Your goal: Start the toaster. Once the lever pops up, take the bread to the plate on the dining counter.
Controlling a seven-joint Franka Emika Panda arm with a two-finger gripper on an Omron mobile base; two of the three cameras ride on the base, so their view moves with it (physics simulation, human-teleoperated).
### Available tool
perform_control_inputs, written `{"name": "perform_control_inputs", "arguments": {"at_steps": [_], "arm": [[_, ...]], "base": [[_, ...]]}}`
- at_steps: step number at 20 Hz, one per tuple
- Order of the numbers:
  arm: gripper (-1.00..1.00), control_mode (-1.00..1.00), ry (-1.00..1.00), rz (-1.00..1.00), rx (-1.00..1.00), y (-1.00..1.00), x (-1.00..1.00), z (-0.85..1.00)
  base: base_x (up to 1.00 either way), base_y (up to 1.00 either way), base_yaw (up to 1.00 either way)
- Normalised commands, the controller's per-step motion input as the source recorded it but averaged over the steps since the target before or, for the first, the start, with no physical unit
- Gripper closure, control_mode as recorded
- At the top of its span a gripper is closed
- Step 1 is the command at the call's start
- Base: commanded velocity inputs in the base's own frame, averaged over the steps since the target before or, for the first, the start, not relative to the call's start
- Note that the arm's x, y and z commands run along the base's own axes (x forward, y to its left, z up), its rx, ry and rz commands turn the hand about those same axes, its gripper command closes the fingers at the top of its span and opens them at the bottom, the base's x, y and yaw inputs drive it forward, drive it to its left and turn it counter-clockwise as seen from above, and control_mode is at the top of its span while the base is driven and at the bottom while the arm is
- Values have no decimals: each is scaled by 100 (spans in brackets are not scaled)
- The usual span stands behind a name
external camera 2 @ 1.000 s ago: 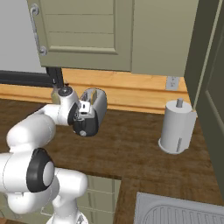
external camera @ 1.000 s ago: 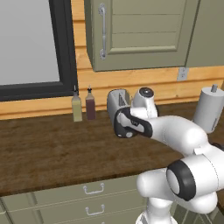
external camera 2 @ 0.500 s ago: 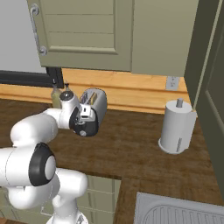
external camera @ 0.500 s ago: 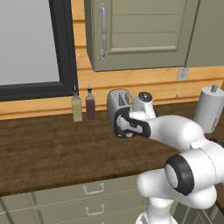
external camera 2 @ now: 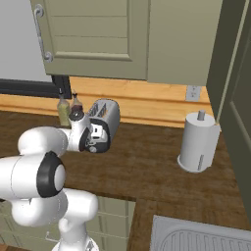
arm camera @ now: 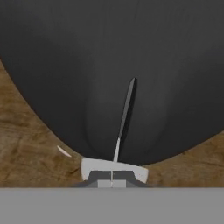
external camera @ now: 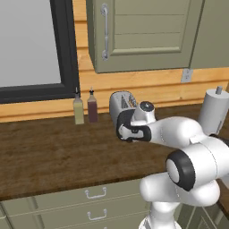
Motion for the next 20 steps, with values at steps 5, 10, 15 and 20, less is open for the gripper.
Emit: {"name": "perform_control_inputs", "arguments": {"at_steps": [5,10,15,20], "arm": [[100,-100,1,0,0,0,0,-65],[100,-100,6,0,0,0,-4,-57],[100,-100,0,0,0,0,-32,22],[100,-100,-2,0,0,0,-37,51]], "base": [[0,0,0],[0,0,0],[0,0,0],[0,0,0]]}}
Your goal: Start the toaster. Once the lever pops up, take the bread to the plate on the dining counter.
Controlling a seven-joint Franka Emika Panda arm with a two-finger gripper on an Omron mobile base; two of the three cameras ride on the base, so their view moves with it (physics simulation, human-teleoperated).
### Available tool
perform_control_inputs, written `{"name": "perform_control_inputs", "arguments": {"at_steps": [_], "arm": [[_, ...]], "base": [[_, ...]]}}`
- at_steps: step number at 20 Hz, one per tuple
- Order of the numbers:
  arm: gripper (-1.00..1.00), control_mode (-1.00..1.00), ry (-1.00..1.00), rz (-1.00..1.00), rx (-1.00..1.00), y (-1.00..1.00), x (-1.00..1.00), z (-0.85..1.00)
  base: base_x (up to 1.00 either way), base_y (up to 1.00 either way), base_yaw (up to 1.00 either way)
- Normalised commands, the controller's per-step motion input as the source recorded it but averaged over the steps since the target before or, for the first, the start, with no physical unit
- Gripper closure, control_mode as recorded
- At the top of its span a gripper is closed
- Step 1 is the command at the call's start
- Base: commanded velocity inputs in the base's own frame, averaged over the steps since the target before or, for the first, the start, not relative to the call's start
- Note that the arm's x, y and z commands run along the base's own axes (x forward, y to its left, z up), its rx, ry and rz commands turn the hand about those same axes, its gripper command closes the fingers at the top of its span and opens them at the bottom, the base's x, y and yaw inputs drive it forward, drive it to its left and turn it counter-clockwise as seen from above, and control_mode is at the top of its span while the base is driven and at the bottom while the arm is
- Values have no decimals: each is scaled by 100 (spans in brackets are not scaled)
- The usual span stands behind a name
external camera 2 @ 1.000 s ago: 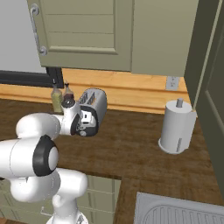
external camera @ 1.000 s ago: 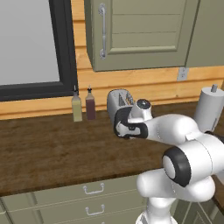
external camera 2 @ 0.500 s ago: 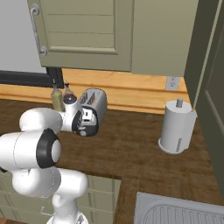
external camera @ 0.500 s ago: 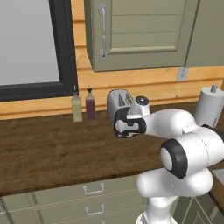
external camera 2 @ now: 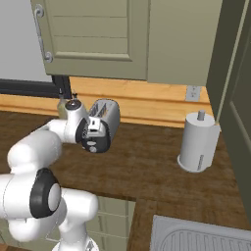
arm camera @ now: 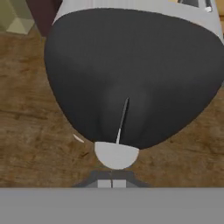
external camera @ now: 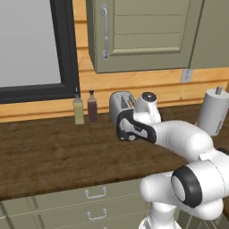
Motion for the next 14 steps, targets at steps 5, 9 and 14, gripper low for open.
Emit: {"name": "perform_control_inputs", "arguments": {"at_steps": [5,9,14], "arm": [[100,-100,-3,0,0,0,-21,65],[100,-100,-13,0,0,-1,-20,50],[100,-100,-15,0,0,-5,-17,35]], "base": [[0,0,0],[0,0,0],[0,0,0]]}}
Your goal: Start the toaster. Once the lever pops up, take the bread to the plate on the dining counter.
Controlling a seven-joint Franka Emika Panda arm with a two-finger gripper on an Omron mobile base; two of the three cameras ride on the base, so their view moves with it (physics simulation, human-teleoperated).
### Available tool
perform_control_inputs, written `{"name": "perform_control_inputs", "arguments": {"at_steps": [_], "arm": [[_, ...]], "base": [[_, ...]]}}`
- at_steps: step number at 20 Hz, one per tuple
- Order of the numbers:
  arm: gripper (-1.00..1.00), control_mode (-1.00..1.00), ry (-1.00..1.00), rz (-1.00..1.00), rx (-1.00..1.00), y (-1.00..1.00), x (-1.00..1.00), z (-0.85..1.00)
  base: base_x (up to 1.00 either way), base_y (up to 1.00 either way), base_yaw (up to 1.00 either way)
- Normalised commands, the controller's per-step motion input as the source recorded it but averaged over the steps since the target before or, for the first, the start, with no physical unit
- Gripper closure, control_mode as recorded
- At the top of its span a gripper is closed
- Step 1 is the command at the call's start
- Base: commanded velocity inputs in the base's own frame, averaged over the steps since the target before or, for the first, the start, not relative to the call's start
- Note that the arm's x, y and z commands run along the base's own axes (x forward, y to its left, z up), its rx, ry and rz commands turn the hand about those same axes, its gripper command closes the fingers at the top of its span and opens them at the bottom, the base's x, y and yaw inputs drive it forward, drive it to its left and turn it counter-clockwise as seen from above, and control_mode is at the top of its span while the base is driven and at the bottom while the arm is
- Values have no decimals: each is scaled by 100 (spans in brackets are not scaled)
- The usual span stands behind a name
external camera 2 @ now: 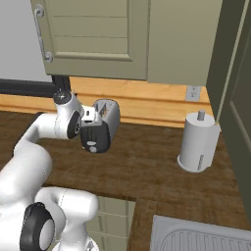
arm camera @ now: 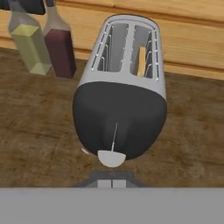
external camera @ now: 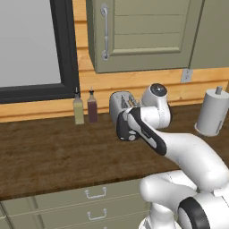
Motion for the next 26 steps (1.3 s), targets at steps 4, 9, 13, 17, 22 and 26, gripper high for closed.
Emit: {"name": "perform_control_inputs", "arguments": {"at_steps": [4,9,13,17,22,26], "arm": [[100,-100,-16,0,0,-6,-3,56],[100,-100,-11,-1,0,-7,0,61],[100,-100,0,-6,0,-19,1,24],[-100,-100,4,-13,0,-47,6,0],[-100,-100,1,-4,2,-15,7,0],[-100,-100,0,0,7,0,2,0]], "base": [[0,0,0],[0,0,0],[0,0,0],[0,0,0],[0,0,0],[0,0,0]]}}
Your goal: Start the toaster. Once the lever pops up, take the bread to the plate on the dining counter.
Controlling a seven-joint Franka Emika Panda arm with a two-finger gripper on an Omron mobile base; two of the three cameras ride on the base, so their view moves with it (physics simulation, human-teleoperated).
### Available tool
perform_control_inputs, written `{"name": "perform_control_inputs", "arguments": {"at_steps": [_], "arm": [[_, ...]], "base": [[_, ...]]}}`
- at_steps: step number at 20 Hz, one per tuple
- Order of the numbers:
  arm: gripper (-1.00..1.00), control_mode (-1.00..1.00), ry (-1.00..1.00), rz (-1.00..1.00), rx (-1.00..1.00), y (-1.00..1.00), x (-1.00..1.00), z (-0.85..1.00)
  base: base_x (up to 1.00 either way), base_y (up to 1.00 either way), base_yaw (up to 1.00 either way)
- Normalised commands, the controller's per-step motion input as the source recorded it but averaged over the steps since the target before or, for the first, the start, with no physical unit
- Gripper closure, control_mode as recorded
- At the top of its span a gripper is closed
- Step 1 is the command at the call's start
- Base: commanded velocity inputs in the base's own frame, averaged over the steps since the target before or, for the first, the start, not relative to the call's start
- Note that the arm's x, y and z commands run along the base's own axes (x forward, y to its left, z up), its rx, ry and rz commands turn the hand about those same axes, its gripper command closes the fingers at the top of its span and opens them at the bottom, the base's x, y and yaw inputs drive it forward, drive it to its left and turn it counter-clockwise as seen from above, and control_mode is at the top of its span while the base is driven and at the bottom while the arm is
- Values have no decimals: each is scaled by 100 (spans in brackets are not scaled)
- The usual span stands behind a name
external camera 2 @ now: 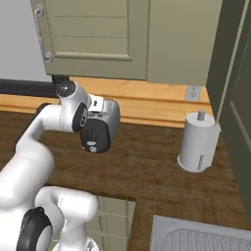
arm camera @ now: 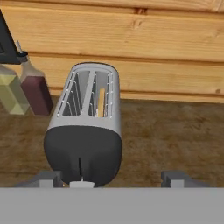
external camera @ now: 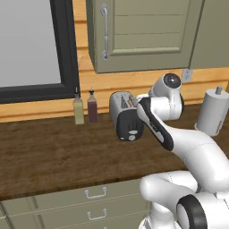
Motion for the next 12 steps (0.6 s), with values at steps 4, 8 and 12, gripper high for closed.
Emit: {"name": "perform_control_inputs", "arguments": {"at_steps": [4,8,12], "arm": [[-100,-100,0,0,1,4,3,-3],[-100,-100,0,0,0,13,10,0],[-100,-100,0,0,0,36,8,0]], "base": [[0,0,0],[0,0,0],[0,0,0]]}}
